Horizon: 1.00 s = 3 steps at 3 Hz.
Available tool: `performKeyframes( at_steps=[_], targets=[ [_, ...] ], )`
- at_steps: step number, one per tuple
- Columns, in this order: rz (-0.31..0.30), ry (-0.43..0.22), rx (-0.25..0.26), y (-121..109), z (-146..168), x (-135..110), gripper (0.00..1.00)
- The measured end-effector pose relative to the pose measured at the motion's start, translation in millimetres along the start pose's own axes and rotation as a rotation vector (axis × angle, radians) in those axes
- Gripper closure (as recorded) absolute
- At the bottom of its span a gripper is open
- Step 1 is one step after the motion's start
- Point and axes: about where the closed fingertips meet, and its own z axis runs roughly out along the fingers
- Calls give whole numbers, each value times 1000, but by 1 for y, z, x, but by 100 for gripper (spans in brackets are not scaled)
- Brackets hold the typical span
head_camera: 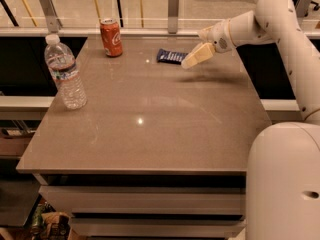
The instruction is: Move rxbar blueberry near water bottle
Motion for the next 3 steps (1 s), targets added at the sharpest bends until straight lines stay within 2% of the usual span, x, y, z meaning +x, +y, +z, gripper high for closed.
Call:
performKeyframes(
  at_steps=[3],
  targets=[
    [2,54,-43,8,21,7,0]
  ],
)
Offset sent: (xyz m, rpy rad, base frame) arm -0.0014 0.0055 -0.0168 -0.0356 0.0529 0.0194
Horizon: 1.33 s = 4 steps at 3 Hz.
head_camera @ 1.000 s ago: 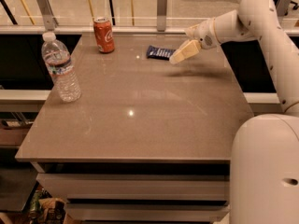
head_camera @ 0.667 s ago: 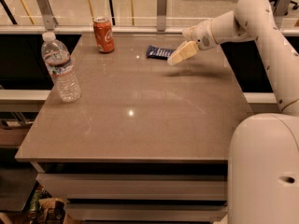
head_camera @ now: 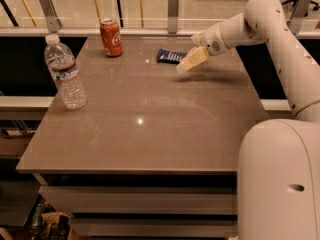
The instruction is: Move rxbar blueberry near water bottle
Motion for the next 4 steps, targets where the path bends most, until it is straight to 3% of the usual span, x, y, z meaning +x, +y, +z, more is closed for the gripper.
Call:
performKeyframes(
  at_steps=[2,4],
  targets=[
    [-17,40,-17,2,9,-6,0],
    [-10,21,-53,3,22,-7,0]
  ],
)
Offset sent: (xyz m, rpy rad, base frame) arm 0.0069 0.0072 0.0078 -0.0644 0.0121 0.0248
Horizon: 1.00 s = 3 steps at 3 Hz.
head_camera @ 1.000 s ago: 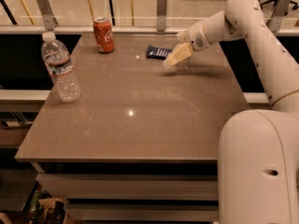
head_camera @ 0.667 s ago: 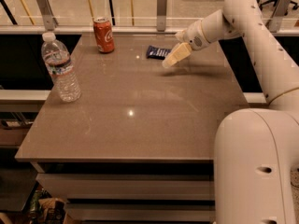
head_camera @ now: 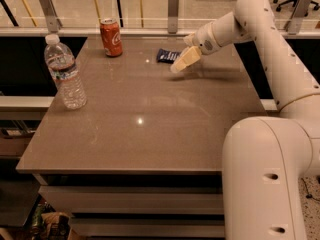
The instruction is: Move rxbar blueberry near water bottle
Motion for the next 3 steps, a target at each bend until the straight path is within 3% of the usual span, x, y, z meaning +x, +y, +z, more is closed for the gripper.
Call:
performKeyframes(
  at_steps=[1,3],
  targets=[
    [17,13,20,-5,3,2,0],
    [55,99,132,-20,2,6,0]
  ],
)
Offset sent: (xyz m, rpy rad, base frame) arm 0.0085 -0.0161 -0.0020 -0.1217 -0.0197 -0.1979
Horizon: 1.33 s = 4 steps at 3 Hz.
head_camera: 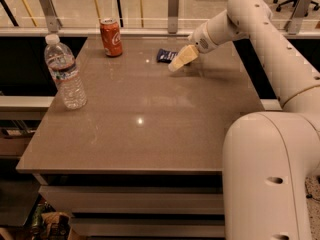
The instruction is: Move rxbar blueberry near water bottle
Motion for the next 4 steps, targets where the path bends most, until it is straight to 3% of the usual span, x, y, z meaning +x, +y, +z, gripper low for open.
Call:
performKeyframes(
  at_steps=[2,4],
  targets=[
    [4,37,15,1,11,5,0],
    [-4,24,-51,9,20,10,0]
  ],
)
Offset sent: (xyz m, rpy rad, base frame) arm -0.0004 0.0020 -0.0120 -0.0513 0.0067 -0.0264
